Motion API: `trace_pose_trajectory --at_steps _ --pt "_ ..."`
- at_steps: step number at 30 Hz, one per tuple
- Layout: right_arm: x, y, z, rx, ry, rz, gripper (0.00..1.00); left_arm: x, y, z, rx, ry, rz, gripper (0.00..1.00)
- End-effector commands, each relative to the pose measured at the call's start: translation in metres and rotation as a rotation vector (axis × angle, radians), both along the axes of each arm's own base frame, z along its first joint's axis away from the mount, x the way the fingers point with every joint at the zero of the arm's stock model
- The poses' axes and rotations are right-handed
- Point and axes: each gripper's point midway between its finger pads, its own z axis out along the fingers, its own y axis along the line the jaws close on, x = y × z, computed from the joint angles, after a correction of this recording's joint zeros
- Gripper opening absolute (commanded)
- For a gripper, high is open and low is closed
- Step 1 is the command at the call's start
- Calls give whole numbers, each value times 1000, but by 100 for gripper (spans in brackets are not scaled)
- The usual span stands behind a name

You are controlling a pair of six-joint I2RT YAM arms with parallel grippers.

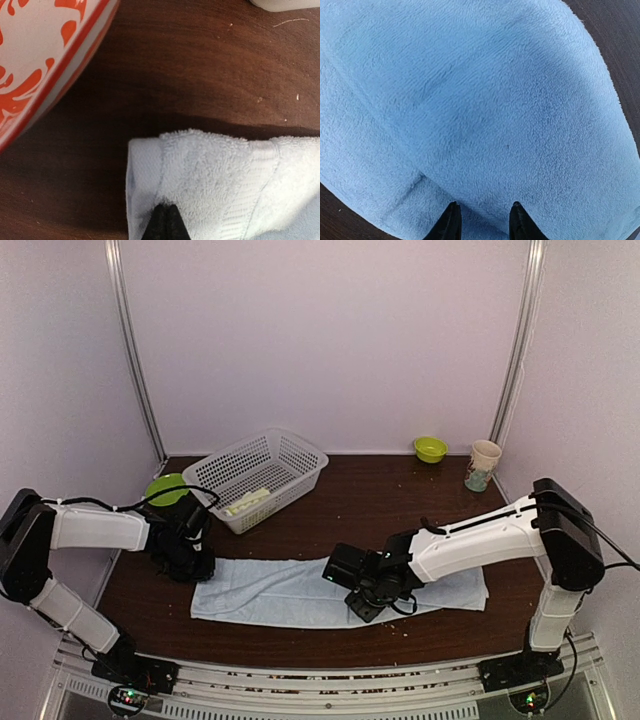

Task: Roll the towels
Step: Smooth out the towel at the center of the board.

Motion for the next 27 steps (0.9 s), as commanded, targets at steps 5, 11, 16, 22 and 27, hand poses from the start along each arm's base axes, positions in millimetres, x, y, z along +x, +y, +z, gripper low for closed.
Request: trace_pose_trajectory --at_steps 5,11,16,22,27 --pt "15 0 4 -46 -51 -6 18 -19 16 -21 61 78 2 0" --pt "16 -2 7 -57 -55 4 0 -22 18 -26 64 88 -1 0" --pt "16 -4 28 -29 -76 7 0 -23 18 -29 65 94 -1 0" --pt "5 -10 51 24 -74 47 0 -24 19 -32 74 104 -3 0" --pt "-10 -14 51 35 -35 90 0 -22 18 -34 77 108 -5 0"
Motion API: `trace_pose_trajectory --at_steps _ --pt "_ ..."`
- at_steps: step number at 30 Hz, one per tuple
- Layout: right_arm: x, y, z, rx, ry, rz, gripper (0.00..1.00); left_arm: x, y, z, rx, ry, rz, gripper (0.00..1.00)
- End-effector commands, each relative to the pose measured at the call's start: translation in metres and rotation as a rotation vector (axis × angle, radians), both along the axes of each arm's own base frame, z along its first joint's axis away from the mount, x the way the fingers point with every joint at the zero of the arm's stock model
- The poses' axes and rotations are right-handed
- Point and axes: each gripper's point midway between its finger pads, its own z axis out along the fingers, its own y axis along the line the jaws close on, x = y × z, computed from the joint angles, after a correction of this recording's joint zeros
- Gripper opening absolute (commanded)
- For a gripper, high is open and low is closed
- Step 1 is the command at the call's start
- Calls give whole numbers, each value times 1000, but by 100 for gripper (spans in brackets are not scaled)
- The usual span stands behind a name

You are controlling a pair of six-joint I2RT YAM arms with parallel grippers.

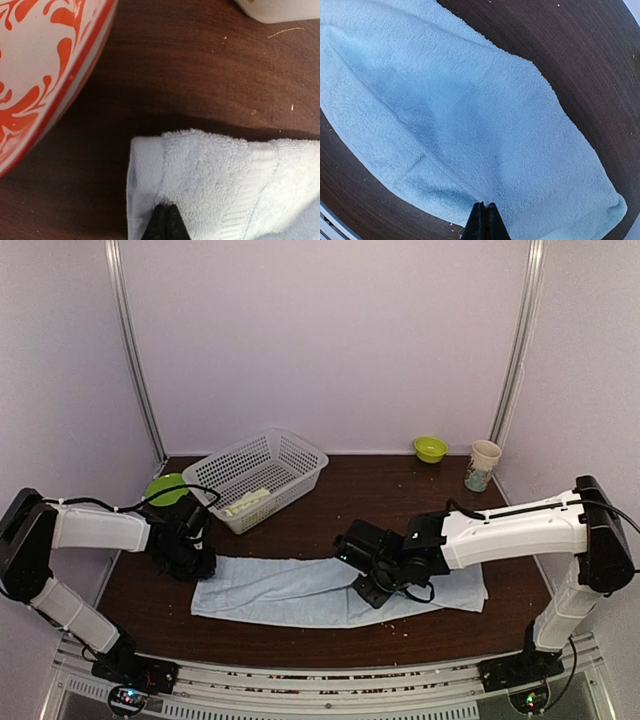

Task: Roll the towels
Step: Smooth out the towel at the center of the board.

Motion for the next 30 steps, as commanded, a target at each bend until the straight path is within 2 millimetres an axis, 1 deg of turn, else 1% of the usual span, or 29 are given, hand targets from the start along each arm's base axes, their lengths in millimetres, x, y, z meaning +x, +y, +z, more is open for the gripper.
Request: trace_pose_trajectory --at_steps 1,9,13,16,22,25,30 --pt "-18 -9 -9 -36 52 55 0 -29 20 -33 86 139 0 0" --pt "-55 -4 -21 -40 155 182 0 -31 22 -37 98 152 0 0" --pt "-67 -7 -27 -55 190 218 0 -31 22 -38 100 156 1 0" --pt "-76 -8 -27 -36 219 237 0 -33 23 -40 104 163 0 0" --pt "-86 -16 -22 -14 247 259 0 -35 24 -42 107 168 -1 0" --pt "-88 -20 -28 -38 264 264 0 -34 23 -43 103 167 0 0" --pt "-88 -18 -45 -72 285 246 0 -34 21 -43 91 169 -2 0"
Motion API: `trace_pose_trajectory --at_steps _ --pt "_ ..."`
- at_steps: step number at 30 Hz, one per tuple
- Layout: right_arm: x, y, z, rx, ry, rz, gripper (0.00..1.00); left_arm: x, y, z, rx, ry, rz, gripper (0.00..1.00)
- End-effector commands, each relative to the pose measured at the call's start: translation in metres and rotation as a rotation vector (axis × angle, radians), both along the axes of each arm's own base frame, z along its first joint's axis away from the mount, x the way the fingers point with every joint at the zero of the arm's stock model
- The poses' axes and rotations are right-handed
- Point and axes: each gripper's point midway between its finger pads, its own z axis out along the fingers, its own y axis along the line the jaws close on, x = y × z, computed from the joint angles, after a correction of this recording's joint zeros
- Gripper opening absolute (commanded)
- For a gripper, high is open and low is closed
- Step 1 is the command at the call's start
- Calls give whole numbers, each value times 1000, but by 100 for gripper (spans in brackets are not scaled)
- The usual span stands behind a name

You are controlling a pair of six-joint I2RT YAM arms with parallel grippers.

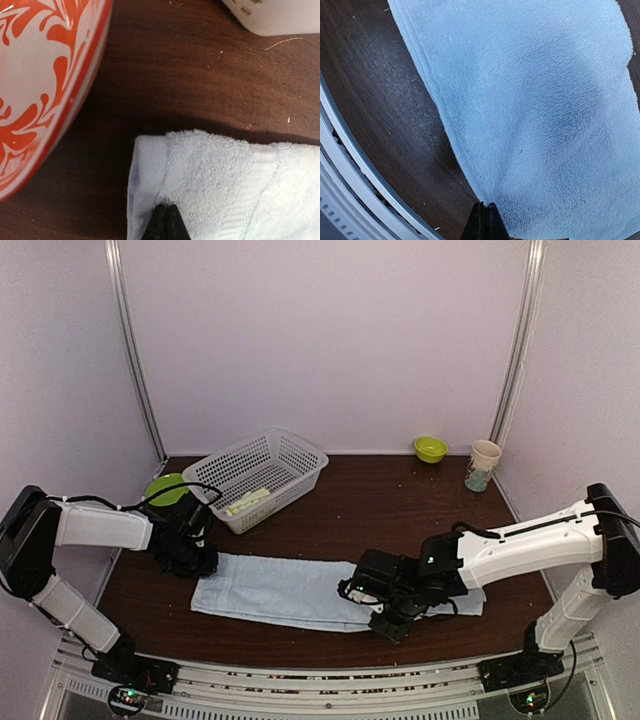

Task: Roll the towels
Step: Smooth out the towel at the center of the board.

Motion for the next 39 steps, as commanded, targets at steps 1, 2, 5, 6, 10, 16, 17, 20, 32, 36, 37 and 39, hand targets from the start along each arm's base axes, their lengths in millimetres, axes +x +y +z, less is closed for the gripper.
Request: trace_pose_trajectory --at_steps 1,2,5,6,10,16,17,20,32,36,37,39 --pt "-7 -2 -19 -56 35 9 0 -42 22 -40 82 187 -4 0" --pt "-7 -2 -22 -64 43 9 0 -43 22 -40 79 189 -4 0" --pt "-8 -1 -24 -69 51 0 31 -44 21 -39 71 190 -9 0" --pt "-8 -1 -22 -62 50 -4 41 -45 20 -38 67 189 -11 0" --pt "1 3 5 15 24 -55 62 -47 16 -33 37 182 -22 0" --pt "62 -20 65 266 -46 -384 66 -56 -5 -8 -70 156 -81 34" --pt "75 -31 74 316 -67 -466 66 -59 -13 1 -91 144 -104 41" --pt "106 -86 80 408 -123 -747 65 -67 -40 41 -125 67 -192 51" --pt "118 -239 10 365 -140 -1328 59 -52 -126 86 -212 -32 -348 45" --pt "115 -255 -18 320 -85 -1392 59 -48 -125 46 -155 21 -322 35" --pt "113 -256 -24 304 -67 -1397 59 -48 -121 37 -136 33 -310 32" --pt "113 -255 -34 290 -37 -1398 58 -52 -109 17 -76 63 -290 27"
